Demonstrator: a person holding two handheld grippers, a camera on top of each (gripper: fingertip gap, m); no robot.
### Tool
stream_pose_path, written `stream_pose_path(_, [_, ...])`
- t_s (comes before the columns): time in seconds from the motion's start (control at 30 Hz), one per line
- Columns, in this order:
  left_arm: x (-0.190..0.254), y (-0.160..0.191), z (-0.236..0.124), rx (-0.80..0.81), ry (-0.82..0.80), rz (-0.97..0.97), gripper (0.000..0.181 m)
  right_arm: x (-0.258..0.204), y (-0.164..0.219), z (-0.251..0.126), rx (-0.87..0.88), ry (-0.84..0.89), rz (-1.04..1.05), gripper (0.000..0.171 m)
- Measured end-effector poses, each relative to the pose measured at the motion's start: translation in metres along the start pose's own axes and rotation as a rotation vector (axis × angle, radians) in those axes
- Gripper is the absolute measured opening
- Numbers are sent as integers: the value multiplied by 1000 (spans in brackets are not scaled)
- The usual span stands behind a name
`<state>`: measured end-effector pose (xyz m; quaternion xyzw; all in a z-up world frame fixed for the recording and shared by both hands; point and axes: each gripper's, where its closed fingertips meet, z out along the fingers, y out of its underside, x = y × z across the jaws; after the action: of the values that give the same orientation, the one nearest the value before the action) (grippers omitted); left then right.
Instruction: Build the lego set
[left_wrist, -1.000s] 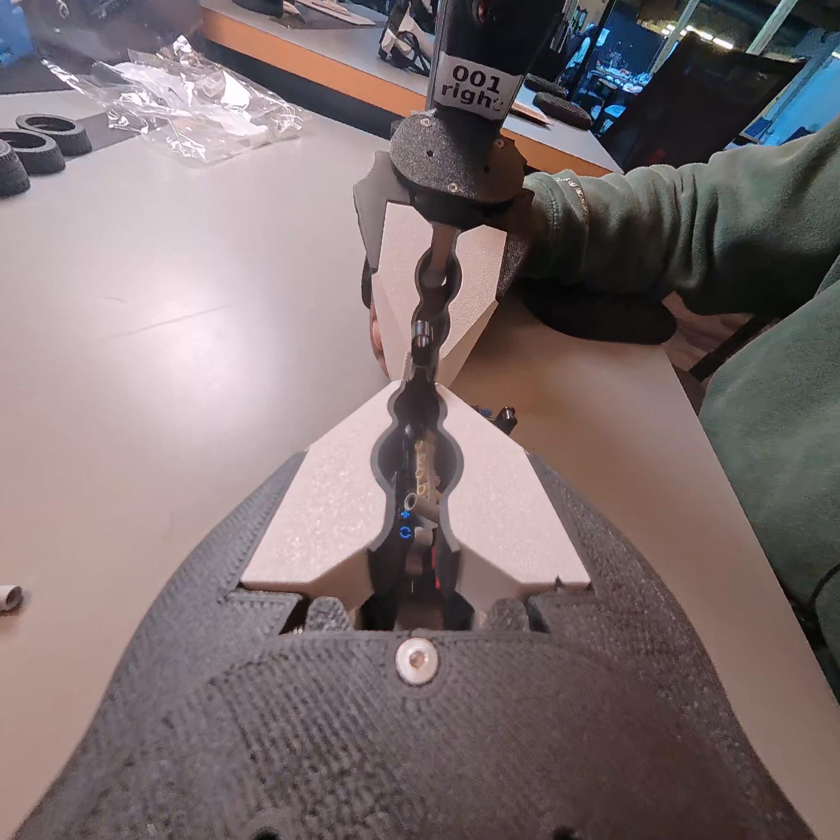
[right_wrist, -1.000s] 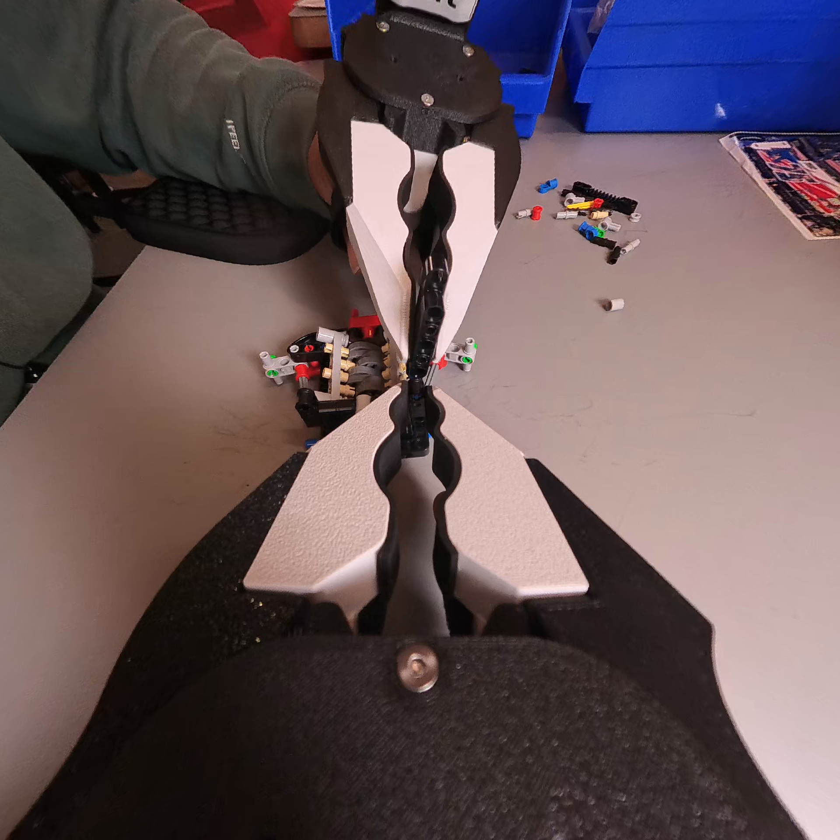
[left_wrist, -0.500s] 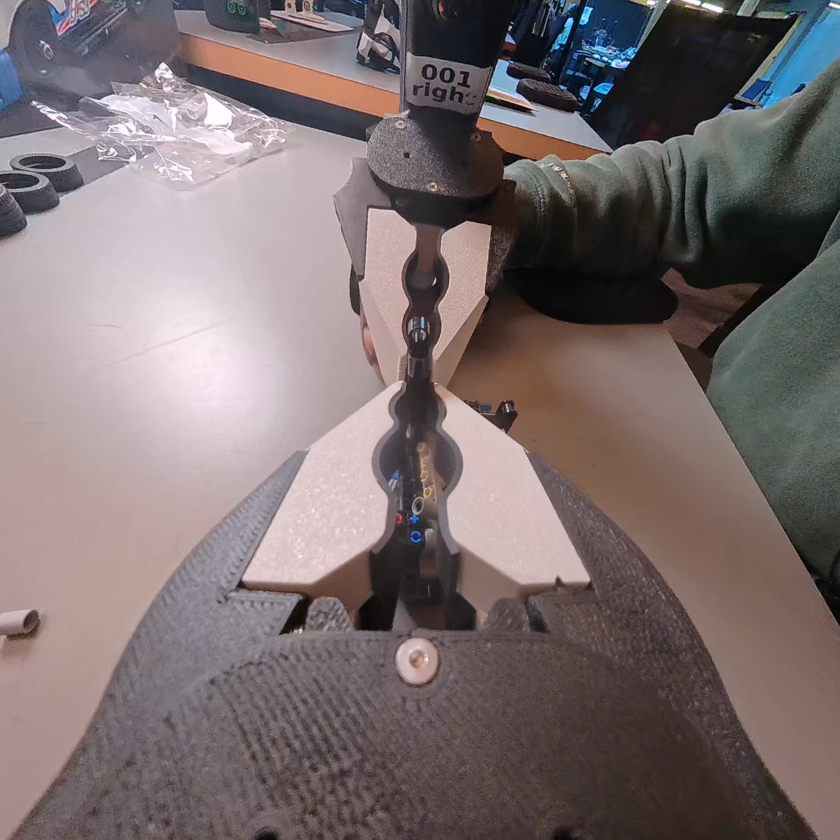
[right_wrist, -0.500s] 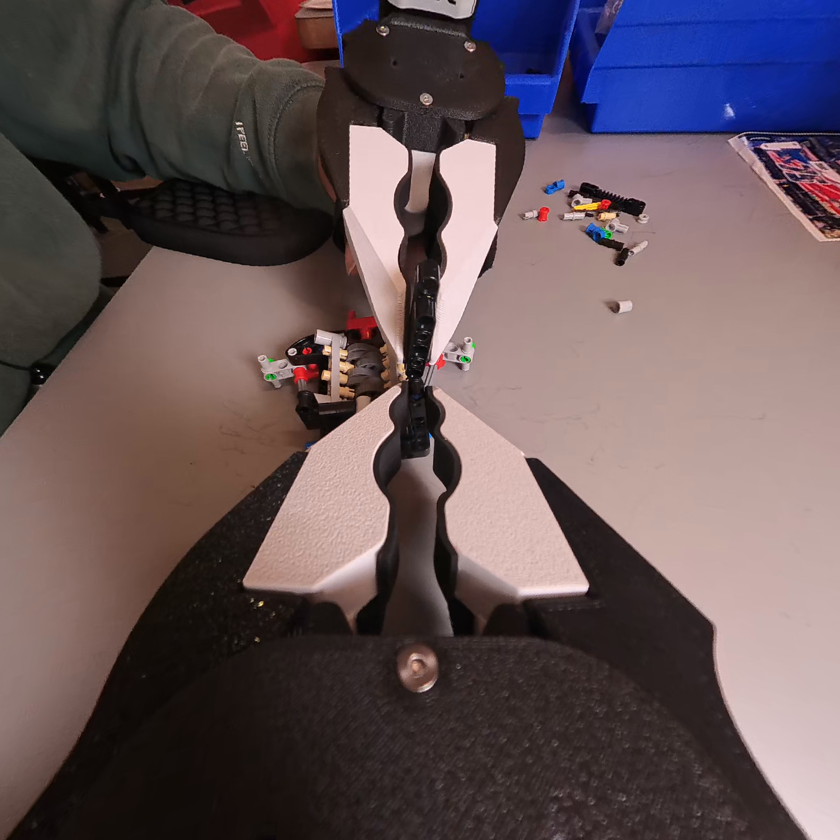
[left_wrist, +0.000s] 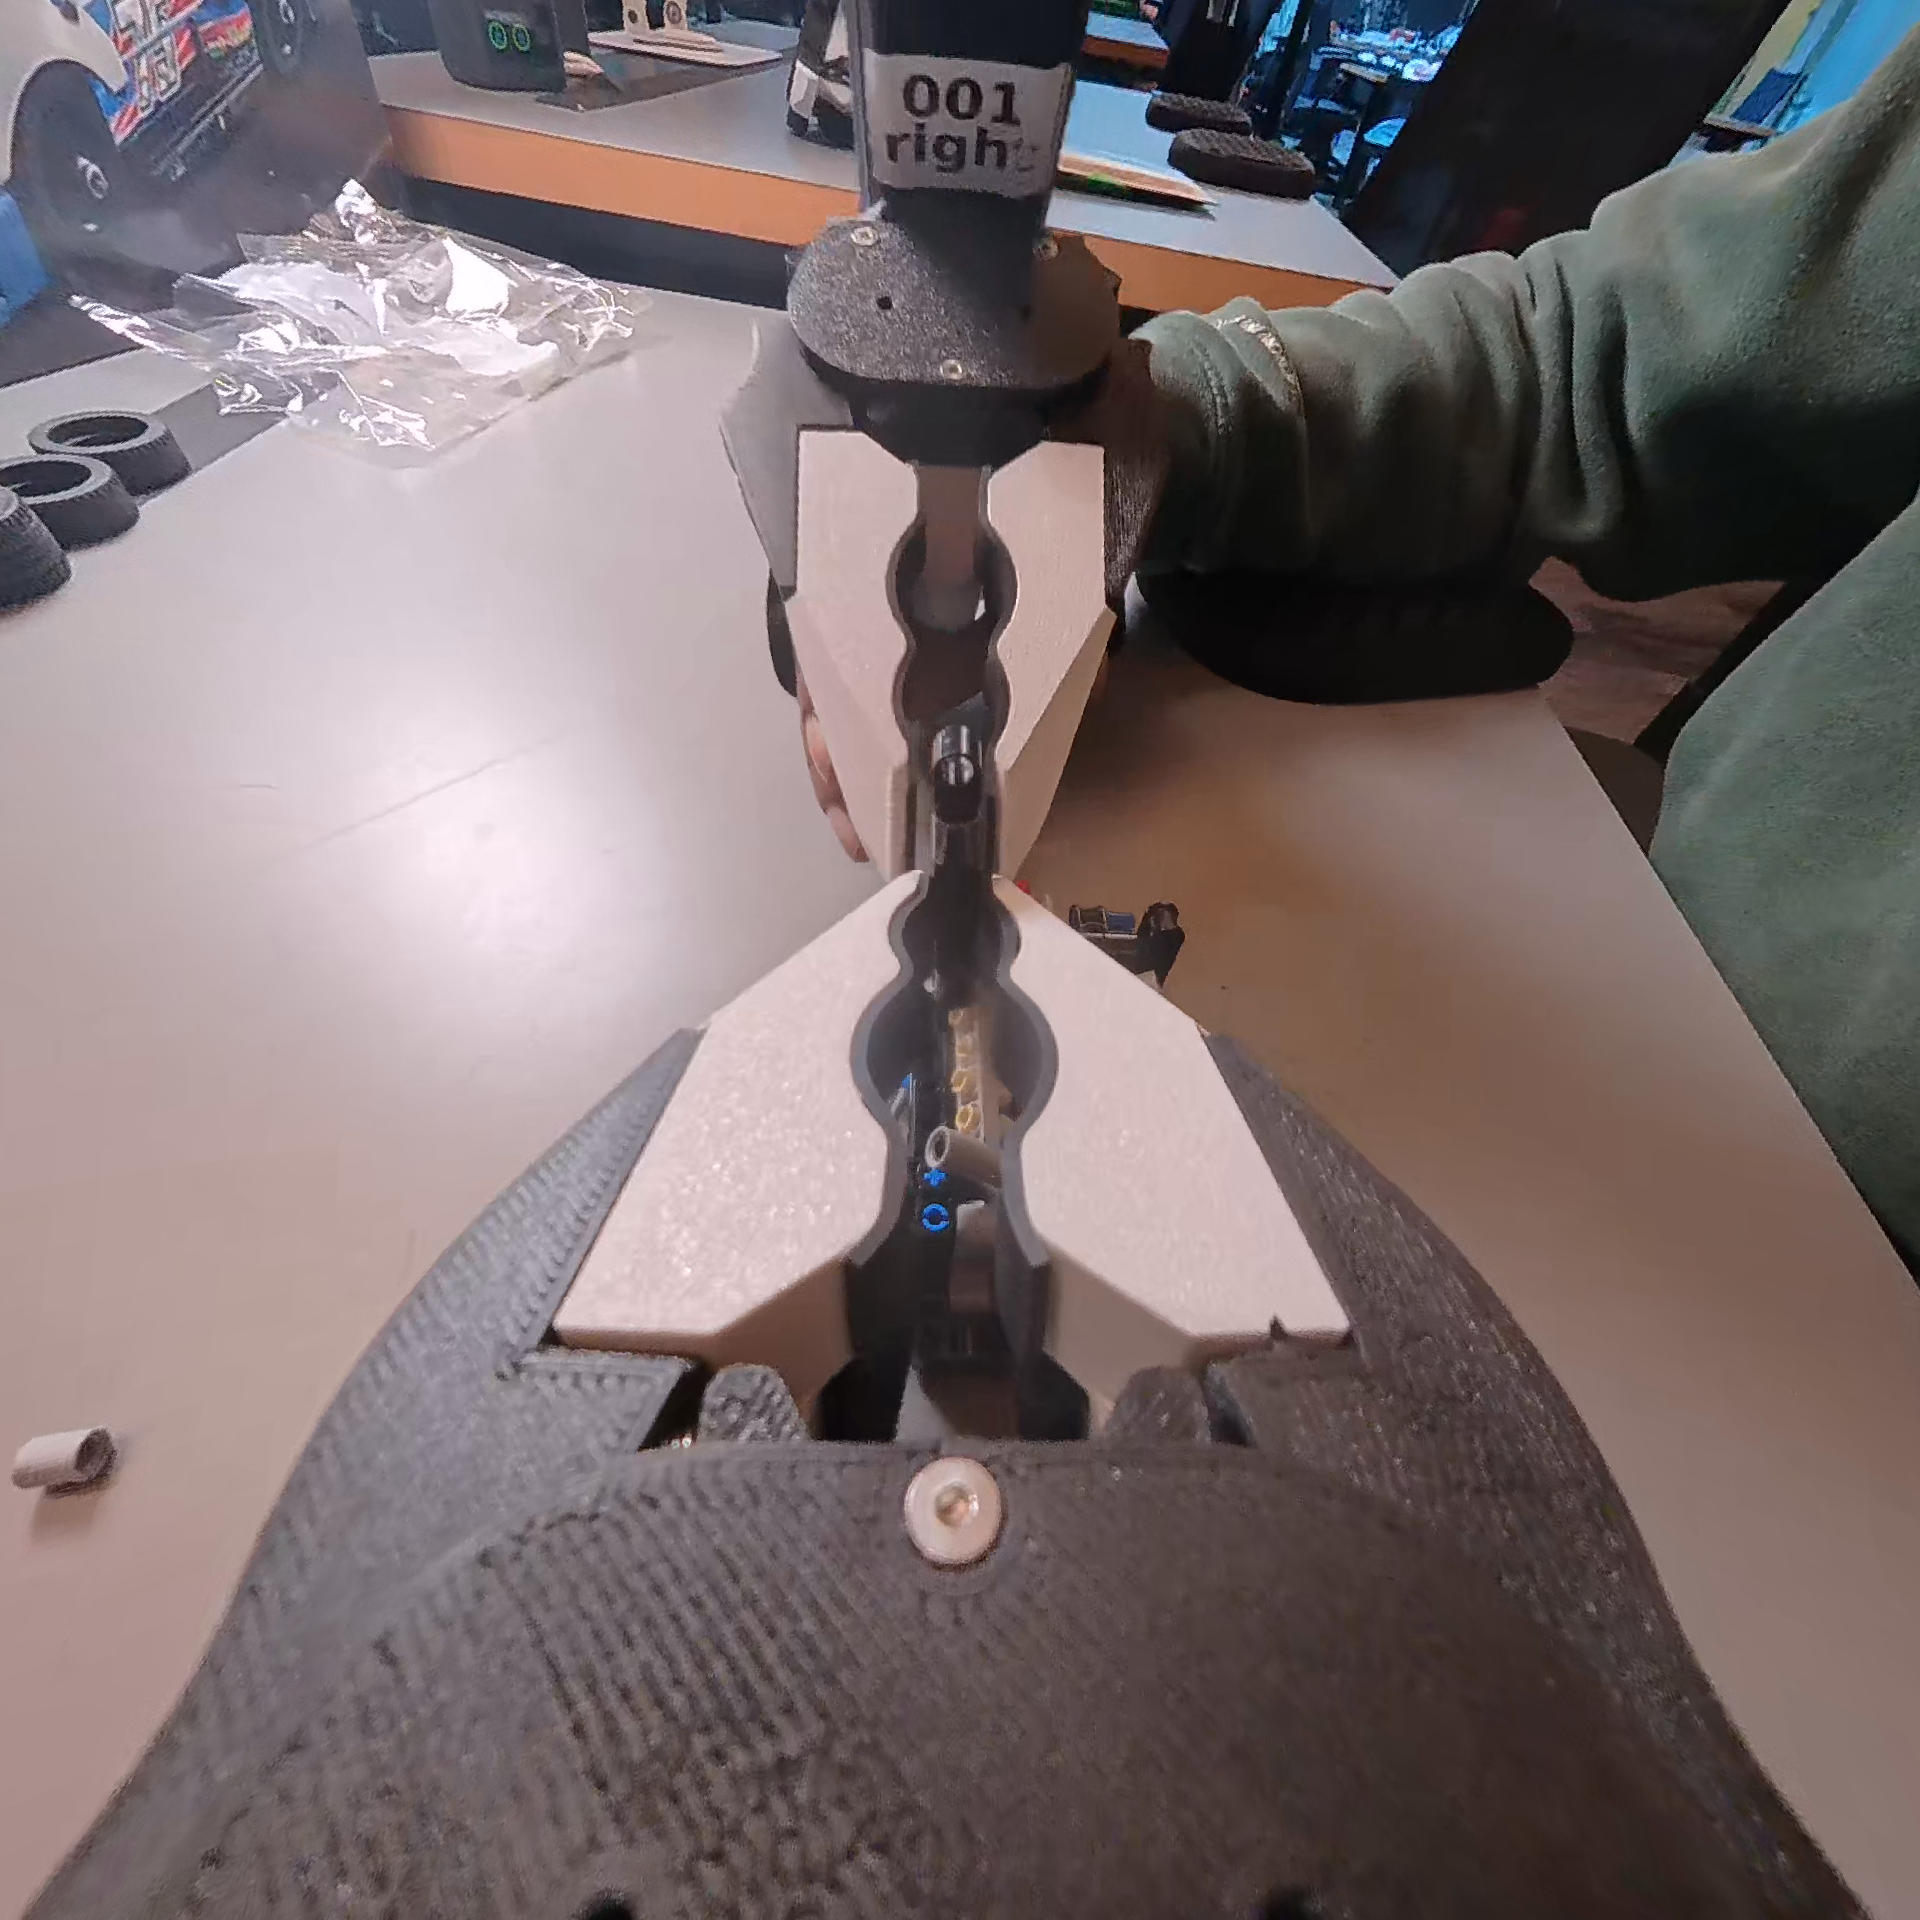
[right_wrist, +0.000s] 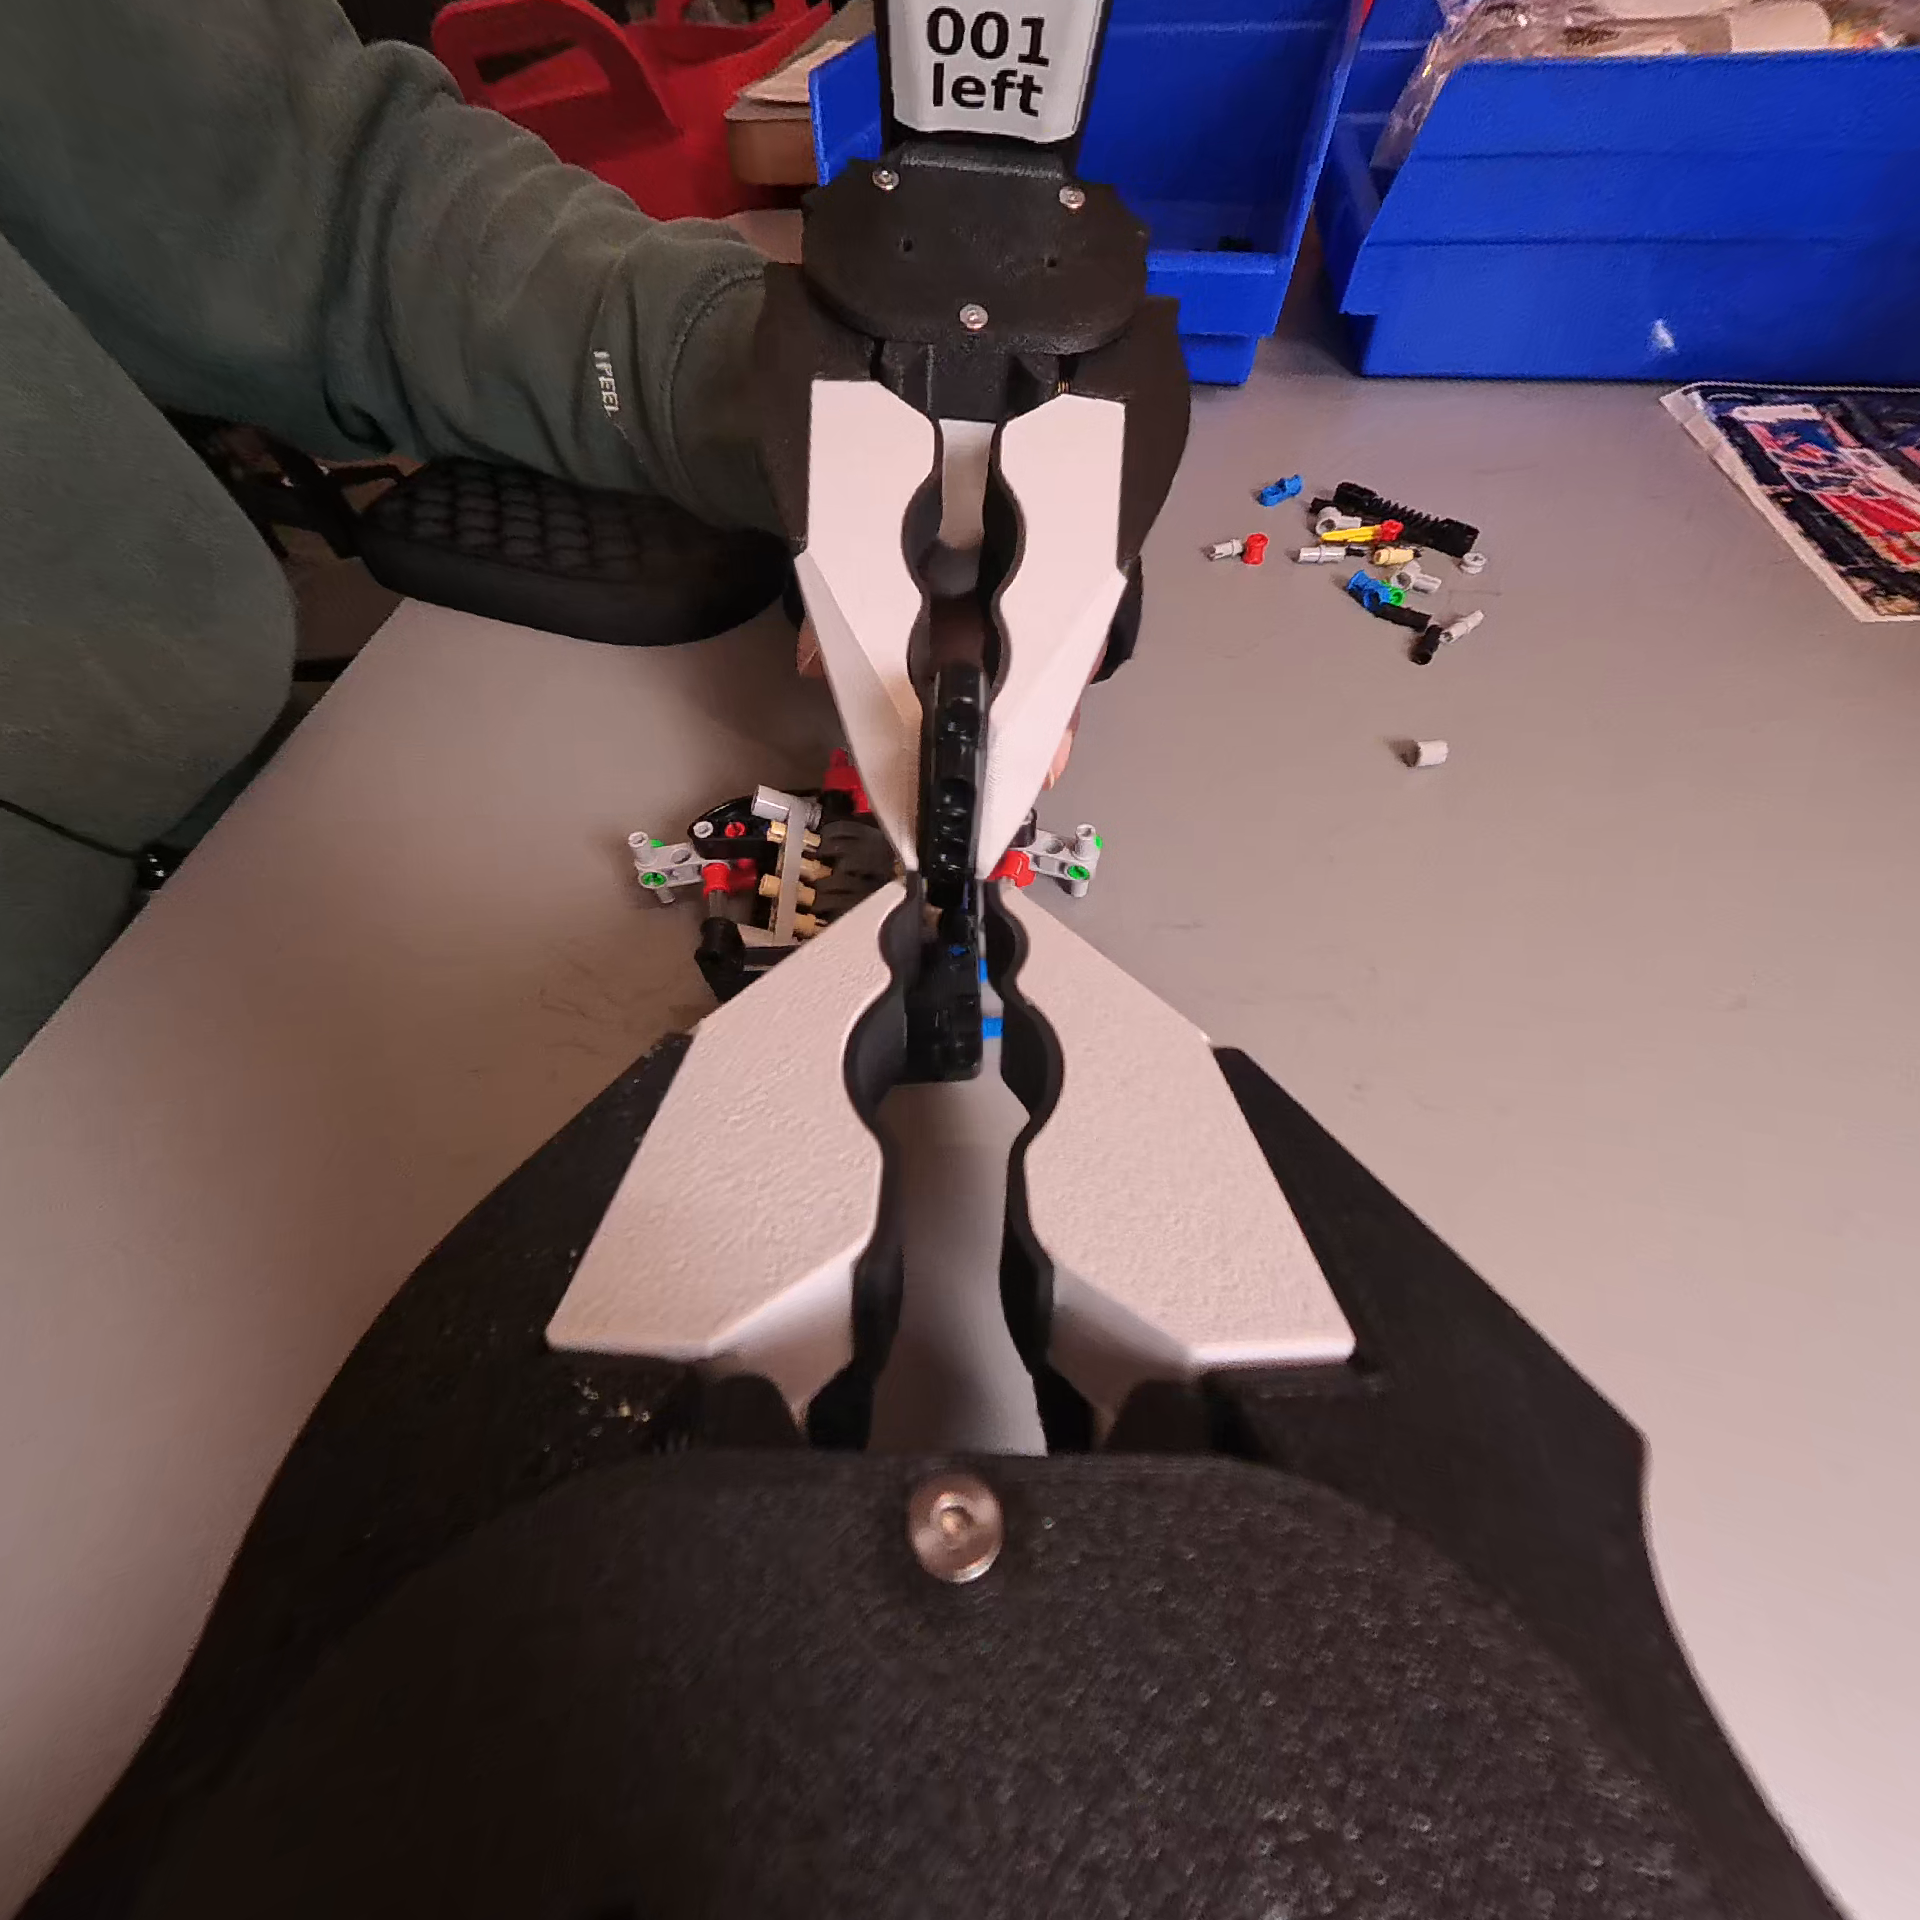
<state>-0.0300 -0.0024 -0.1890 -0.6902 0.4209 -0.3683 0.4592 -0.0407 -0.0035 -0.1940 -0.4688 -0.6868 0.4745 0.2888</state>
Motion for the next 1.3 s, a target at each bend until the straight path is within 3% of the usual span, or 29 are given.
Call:
stream_pose_path(0.13, [1, 0, 1, -6, -2, 15, 6, -3, -16, -9, 90, -39, 45, 16])
stream_pose_path(0.33, [0, 3, 2, -29, -17, 25, 6, 0, -16, -5, 69, -12, 35, 5])
stream_pose_path(0.43, [-5, 6, -2, -63, -34, 27, 18, 1, -17, -6, 53, -3, 35, 5])
stream_pose_path(0.93, [-10, 9, -2, -118, -60, 40, 6, 10, -24, -6, 23, 27, 19, 5])
stream_pose_path(1.07, [-8, 10, -2, -117, -50, 26, 6, 9, -3, -13, -83, 12, 28, 17])
stream_pose_path(1.3, [-6, 12, 2, -125, -50, 32, 6, 5, 13, -4, -122, 11, 13, 5])
